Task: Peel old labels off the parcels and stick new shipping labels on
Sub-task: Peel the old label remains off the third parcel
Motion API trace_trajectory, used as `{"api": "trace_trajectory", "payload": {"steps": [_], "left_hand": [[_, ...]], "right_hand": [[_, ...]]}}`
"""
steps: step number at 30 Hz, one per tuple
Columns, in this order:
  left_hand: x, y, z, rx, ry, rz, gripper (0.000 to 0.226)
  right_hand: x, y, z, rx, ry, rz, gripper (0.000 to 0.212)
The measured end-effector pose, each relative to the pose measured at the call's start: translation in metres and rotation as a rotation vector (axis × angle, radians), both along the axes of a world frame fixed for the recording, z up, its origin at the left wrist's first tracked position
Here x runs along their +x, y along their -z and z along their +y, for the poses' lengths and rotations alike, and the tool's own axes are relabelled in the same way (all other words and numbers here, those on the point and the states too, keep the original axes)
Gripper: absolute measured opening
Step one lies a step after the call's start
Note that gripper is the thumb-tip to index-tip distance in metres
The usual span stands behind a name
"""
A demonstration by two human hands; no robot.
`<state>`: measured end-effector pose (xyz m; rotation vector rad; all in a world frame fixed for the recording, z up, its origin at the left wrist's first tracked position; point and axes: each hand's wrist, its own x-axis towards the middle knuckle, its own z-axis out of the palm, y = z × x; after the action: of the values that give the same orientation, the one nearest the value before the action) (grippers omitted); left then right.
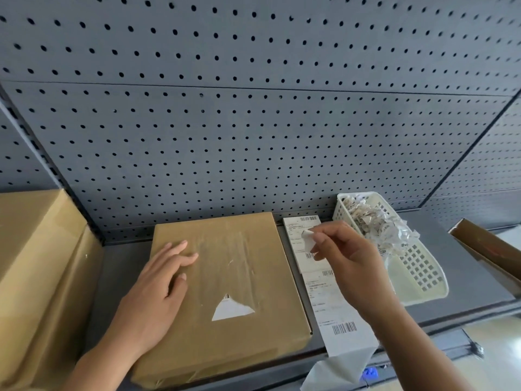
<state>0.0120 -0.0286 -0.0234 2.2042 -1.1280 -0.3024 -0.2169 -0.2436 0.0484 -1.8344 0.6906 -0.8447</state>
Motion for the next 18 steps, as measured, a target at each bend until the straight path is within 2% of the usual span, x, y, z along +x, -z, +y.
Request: {"api": "trace_trajectory", "payload": {"steps": [6, 10, 18], "left_hand": [[-0.001, -0.004, -0.001, -0.004, 0.001, -0.014, 0.036], [-0.001, -0.004, -0.002, 0.003, -0.006, -0.017, 0.036], [-0.001, -0.002, -0.003, -0.032, 0.005, -0.016, 0.039]], "right_hand": [[-0.024, 0.004, -0.026, -0.026, 0.178, 0.046, 0.012], [-0.035, 0.008, -0.039, -0.034, 0.213, 0.004, 0.021], [-0.055, 0.005, -0.062, -0.121, 0.339, 0.171, 0.008]]}}
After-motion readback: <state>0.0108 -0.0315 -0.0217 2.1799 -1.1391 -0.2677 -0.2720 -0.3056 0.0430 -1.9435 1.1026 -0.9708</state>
